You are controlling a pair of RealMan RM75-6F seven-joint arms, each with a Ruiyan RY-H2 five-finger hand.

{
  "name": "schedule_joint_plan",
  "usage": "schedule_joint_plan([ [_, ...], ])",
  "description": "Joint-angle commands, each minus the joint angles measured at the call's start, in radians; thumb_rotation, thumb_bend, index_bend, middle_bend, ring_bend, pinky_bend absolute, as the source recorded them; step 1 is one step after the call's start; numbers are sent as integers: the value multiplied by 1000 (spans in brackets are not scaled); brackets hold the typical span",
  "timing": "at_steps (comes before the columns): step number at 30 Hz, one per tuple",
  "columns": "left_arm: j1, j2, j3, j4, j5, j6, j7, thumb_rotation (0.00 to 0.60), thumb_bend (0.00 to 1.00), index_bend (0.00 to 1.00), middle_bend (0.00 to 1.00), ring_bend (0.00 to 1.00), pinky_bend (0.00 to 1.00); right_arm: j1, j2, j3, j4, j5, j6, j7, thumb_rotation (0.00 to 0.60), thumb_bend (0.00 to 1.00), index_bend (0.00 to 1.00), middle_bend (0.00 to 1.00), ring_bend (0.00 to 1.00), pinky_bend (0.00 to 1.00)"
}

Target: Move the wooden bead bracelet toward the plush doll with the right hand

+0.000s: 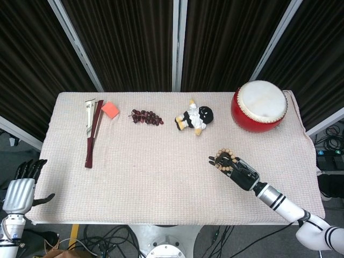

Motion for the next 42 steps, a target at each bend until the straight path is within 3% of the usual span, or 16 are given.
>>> schedule_joint_plan([
  [1, -1, 0, 0, 0, -1, -2, 0, 600, 0, 109, 103, 0, 14, 5, -23, -4, 15, 18, 11, -144, 419, 536, 325, 391, 67, 0],
  [9, -5, -3, 3, 9, -10, -17, -12, 600, 0, 109, 102, 0, 14, -5, -53, 30, -26, 118, -38, -509, 374, 531, 285, 388, 66, 0],
  [18, -9, -8, 1, 24, -17, -28, -25, 600, 0, 109, 103, 0, 14, -30, -99, 73, -61, 218, -61, -818, 367, 568, 279, 395, 79, 0],
  [23, -11, -13, 1, 33, -20, -33, -34, 600, 0, 109, 102, 0, 14, -25, -107, 72, -69, 217, -77, -770, 367, 596, 299, 436, 107, 0],
  [26, -13, -13, 1, 35, -22, -36, -39, 600, 0, 110, 103, 0, 14, -17, -117, 62, -44, 192, -78, -732, 365, 471, 304, 455, 125, 0],
  [27, -13, -13, 0, 35, -23, -37, -39, 600, 0, 109, 103, 0, 14, -15, -121, 60, -36, 186, -75, -722, 348, 383, 304, 455, 124, 0],
  [29, -14, -13, 0, 35, -25, -39, -39, 600, 0, 109, 102, 0, 14, -10, -130, 54, -16, 169, -69, -702, 299, 347, 304, 454, 123, 0],
  [33, -15, -14, 1, 38, -29, -44, -39, 600, 0, 109, 102, 0, 14, 0, -148, 49, 15, 154, -60, -663, 195, 469, 307, 449, 116, 0],
  [39, -17, -15, 2, 41, -32, -50, -41, 600, 0, 109, 102, 0, 14, 15, -176, 48, 45, 144, -54, -636, 165, 677, 303, 448, 114, 0],
  [42, -16, -16, 2, 44, -33, -50, -43, 600, 0, 109, 102, 0, 14, 24, -186, 45, 58, 137, -55, -636, 166, 716, 301, 448, 114, 0],
])
